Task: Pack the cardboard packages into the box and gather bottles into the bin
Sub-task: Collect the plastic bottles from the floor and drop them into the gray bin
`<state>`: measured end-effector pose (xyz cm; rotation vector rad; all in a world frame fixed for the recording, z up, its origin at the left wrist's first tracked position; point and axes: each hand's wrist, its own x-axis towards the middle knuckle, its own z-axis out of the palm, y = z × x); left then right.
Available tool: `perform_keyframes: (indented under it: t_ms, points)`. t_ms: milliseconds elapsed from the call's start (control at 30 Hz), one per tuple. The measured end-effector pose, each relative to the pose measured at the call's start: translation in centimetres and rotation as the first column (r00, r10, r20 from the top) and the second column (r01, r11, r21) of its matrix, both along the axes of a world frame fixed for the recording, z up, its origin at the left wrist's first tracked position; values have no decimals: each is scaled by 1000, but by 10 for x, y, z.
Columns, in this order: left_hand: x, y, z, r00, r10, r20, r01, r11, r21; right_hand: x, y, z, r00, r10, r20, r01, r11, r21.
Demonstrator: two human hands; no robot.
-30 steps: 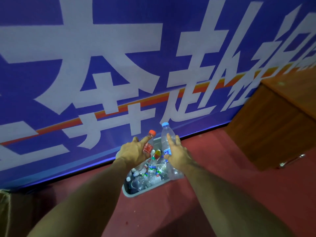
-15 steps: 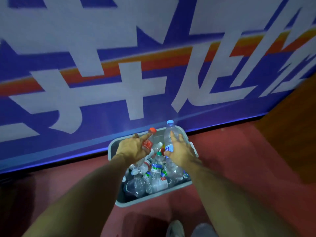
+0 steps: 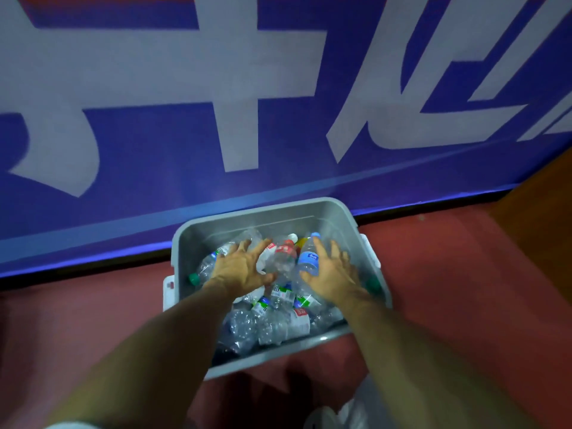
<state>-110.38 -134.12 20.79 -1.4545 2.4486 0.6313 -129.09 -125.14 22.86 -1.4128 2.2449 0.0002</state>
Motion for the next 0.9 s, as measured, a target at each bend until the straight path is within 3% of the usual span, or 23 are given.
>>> perform_keyframes:
  t_ms: [100, 333, 567, 900]
  points:
    - [0, -3, 59, 1000, -5, 28, 6, 1000, -28, -6, -2, 57, 999, -17, -30, 16, 1000, -20]
    - [-17, 3, 248, 998, -49, 40, 51, 997, -52, -9, 2, 242, 999, -4, 53, 7, 998, -62]
    - [-32, 15, 439, 981, -188, -37, 179, 968, -177, -12, 30, 431, 994, -110, -4, 108, 984, -144]
    - [-33, 95, 597, 891, -443, -99, 403, 873, -275, 21, 155, 591, 910, -374, -176, 342, 920, -189]
